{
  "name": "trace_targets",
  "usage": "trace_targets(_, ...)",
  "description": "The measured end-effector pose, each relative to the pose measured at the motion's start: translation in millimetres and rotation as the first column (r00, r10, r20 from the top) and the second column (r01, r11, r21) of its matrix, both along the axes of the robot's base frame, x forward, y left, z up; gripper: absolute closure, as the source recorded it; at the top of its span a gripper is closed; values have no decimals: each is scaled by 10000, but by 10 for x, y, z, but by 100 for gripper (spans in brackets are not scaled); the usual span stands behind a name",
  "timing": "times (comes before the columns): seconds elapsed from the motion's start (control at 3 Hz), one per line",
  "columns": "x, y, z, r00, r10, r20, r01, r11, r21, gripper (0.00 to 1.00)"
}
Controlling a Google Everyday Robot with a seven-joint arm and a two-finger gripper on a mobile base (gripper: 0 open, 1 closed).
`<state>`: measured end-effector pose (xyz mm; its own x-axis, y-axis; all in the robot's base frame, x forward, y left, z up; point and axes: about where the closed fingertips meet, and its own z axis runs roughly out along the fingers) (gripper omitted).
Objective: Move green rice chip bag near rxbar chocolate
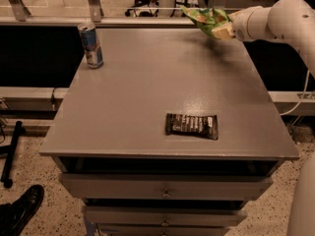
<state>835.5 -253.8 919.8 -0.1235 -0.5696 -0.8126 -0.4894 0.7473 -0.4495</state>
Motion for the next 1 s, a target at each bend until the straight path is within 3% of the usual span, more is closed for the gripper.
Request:
trace_targets(0.33,-482,235,306,9908,1307,354,-1300,9913,-202,100)
trace_targets(0.67,-884,406,376,9714,2374,24,-2372,9709,-331,100)
trace_targets(1.0,-884,406,376,9714,2374,24,-2372,9709,-331,100)
